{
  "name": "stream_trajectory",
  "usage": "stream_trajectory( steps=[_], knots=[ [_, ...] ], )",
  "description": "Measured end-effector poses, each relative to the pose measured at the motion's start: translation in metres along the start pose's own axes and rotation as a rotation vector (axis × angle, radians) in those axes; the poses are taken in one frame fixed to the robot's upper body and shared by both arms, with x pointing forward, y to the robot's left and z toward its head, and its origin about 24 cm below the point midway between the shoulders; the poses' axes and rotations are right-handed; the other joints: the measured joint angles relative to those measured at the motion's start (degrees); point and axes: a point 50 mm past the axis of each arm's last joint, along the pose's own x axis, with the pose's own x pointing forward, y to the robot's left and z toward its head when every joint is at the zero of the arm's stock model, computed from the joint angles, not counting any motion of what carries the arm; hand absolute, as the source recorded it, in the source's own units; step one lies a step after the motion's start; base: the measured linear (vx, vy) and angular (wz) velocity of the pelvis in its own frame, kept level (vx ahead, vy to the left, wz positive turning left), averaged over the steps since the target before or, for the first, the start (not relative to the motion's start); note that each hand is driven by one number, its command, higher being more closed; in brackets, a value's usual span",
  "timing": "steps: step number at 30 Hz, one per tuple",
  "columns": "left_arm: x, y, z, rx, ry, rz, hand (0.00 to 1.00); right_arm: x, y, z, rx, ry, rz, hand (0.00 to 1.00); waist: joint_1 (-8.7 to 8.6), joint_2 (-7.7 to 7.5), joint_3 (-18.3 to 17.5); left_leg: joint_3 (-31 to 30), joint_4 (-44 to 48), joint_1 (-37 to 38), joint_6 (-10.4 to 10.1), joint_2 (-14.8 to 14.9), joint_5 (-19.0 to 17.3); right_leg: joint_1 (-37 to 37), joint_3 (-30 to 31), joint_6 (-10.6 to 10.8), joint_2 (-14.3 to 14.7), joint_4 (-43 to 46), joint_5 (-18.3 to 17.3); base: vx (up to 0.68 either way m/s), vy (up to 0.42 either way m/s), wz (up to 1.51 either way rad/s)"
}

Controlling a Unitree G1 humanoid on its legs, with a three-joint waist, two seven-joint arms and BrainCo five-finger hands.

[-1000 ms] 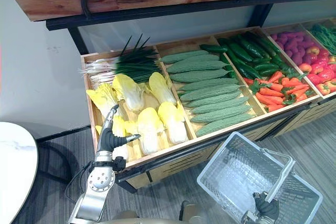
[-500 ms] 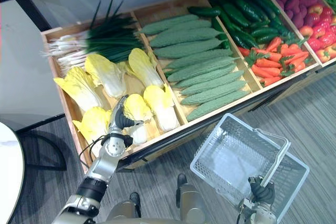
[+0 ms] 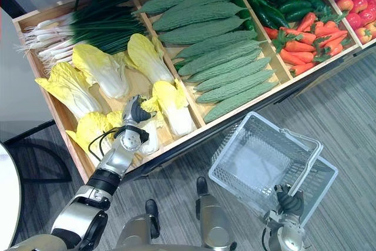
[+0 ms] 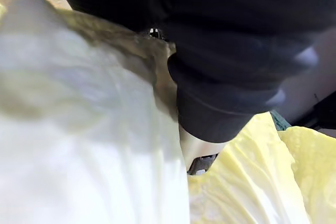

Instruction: Pick vegetable in the basket

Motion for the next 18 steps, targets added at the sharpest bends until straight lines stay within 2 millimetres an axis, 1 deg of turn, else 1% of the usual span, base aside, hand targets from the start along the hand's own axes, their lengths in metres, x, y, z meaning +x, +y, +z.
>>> stream_trajectory(
  steps=[3, 6, 8, 10, 12, 16, 18],
  knots=[
    [-0.013, 0.006, 0.001, -0.045, -0.020, 0.045, 1.00, 0.001, -0.004, 0.001, 0.003, -0.003, -0.020, 1.00, 0.03, 0.43, 0.1, 0.1, -0.9, 0.9, 0.0, -0.2, 0.4, 0.4, 0.0, 0.2, 0.0, 0.0, -0.1, 0.04, 0.008, 0.02],
    [-0.032, 0.008, 0.001, -0.104, -0.031, 0.068, 1.00, -0.001, -0.005, -0.002, 0.016, 0.006, -0.041, 1.00, -0.10, 0.76, 0.3, 0.0, -2.4, 3.5, 0.0, -0.3, 1.3, 2.9, -0.4, 0.3, -0.2, -0.6, -0.4, 0.04, 0.002, 0.10],
    [-0.052, 0.014, -0.002, -0.179, -0.021, 0.110, 1.00, -0.001, -0.008, -0.002, 0.018, 0.005, -0.055, 1.00, -0.02, 1.30, 0.0, -0.1, -3.8, 5.5, 0.1, -0.5, 1.4, 4.4, -0.6, 0.4, -0.2, -0.8, -1.0, 0.00, 0.003, 0.04],
    [-0.062, 0.015, -0.005, -0.217, 0.001, 0.127, 1.00, -0.001, -0.010, -0.001, 0.018, 0.002, -0.064, 1.00, 0.04, 1.74, -0.2, -0.1, -4.2, 6.3, 0.2, -0.8, 1.5, 5.1, -0.7, 0.6, -0.3, -0.8, -1.1, -0.01, 0.005, 0.06],
    [-0.076, 0.016, -0.010, -0.269, 0.036, 0.145, 1.00, 0.000, -0.013, 0.000, 0.013, -0.002, -0.076, 1.00, 0.04, 2.75, -1.1, -0.3, -4.4, 7.2, 0.2, -1.0, 1.5, 6.1, -0.9, 0.7, -0.4, -1.0, -1.2, -0.01, 0.006, 0.06],
    [-0.093, 0.023, -0.009, -0.312, 0.039, 0.201, 1.00, -0.003, -0.016, -0.004, 0.005, 0.013, -0.096, 1.00, 0.06, 3.82, -3.7, -0.6, -5.2, 8.8, 0.4, -0.9, 1.6, 7.8, -1.5, 0.7, -0.6, -1.6, -1.2, 0.00, 0.008, 0.04],
    [-0.100, 0.027, -0.006, -0.348, 0.027, 0.220, 1.00, -0.006, -0.016, -0.007, -0.003, 0.023, -0.099, 1.00, 0.06, 4.09, -5.2, -1.0, -5.2, 9.4, 0.4, -0.8, 1.6, 8.8, -2.0, 0.7, -0.7, -2.1, -1.2, -0.04, -0.007, 0.14]
  ],
)
